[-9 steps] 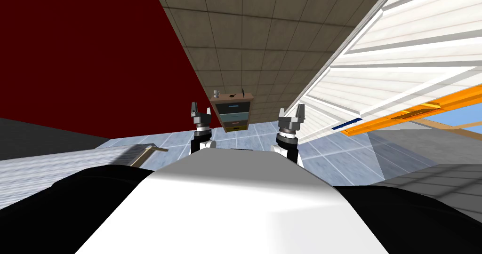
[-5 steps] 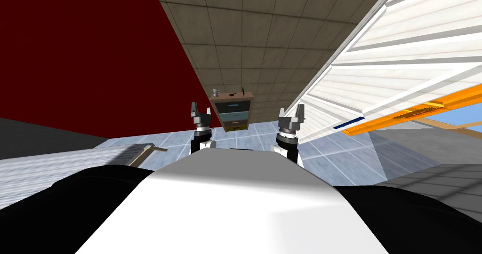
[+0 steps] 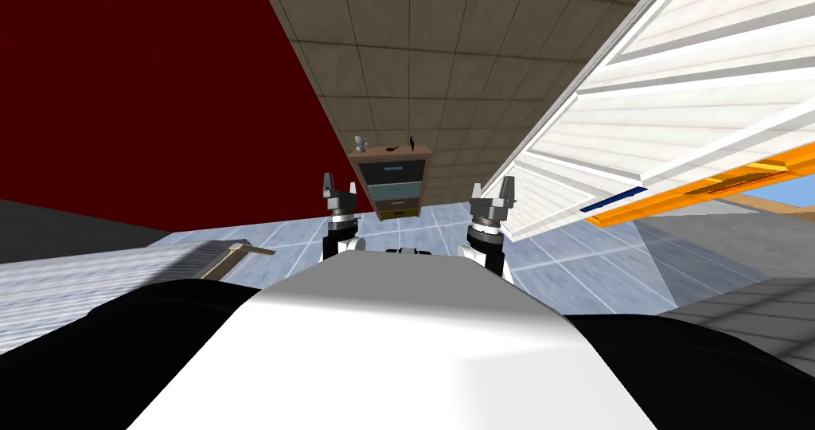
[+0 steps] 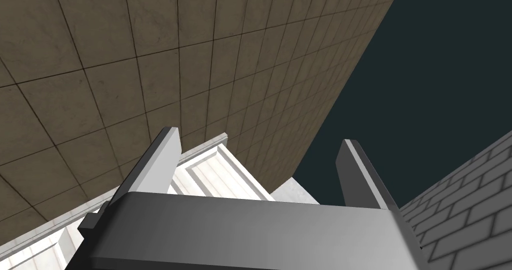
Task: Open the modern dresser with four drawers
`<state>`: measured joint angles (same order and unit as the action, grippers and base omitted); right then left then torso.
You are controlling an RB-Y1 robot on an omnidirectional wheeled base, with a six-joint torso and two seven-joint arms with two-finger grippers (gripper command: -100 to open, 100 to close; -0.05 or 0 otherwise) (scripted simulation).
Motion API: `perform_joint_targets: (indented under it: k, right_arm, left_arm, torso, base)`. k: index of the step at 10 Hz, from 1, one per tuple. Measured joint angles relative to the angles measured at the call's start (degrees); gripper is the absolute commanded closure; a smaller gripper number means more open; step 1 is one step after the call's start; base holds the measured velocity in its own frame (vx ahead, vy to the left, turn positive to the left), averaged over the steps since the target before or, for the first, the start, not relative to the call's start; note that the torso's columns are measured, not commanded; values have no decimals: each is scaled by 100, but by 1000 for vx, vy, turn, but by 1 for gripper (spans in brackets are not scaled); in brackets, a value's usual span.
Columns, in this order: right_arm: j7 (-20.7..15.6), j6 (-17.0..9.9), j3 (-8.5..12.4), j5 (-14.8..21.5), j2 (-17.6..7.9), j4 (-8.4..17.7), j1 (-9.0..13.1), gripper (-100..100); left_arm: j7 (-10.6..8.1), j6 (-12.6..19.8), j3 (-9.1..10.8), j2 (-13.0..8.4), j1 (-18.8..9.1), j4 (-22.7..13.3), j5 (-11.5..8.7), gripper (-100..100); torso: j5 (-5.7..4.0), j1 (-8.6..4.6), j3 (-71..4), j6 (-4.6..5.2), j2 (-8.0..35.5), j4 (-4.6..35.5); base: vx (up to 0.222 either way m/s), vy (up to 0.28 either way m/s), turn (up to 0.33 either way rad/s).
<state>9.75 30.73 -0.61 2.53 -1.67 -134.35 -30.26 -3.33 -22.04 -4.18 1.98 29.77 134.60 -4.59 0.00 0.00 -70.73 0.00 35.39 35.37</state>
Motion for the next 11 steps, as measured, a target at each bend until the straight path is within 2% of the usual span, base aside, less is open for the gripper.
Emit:
perform_joint_targets:
  k: [1, 3, 8, 11]
  right_arm:
    - [0, 0, 0, 0, 0, 0, 0, 0]
    - [0, -1, 0, 0, 0, 3, -1, 0]
    - [0, 0, 0, 0, 0, 2, -3, 0]
    - [0, 0, 0, 0, 0, 2, -3, 0]
  left_arm:
    - [0, 0, 0, 0, 0, 0, 0, -100]
    - [0, 46, -1, -308, 7, -15, -7, -100]
    - [-55, 375, 101, -1001, 20, -59, -110, -100]
    - [-87, 757, 173, -1148, -1, -77, -189, -100]
  torso:
    - [0, 0, -846, 0, 423, 423]
    - [0, -2, -1360, 0, 657, 665]
    - [-2, -5, -1394, 0, 673, 687]
    - [2, 6, -1385, -1, 687, 691]
  base:
    - [25, -6, 7]
    - [58, -15, 11]
    - [123, -27, 22]
    - [164, -28, 26]
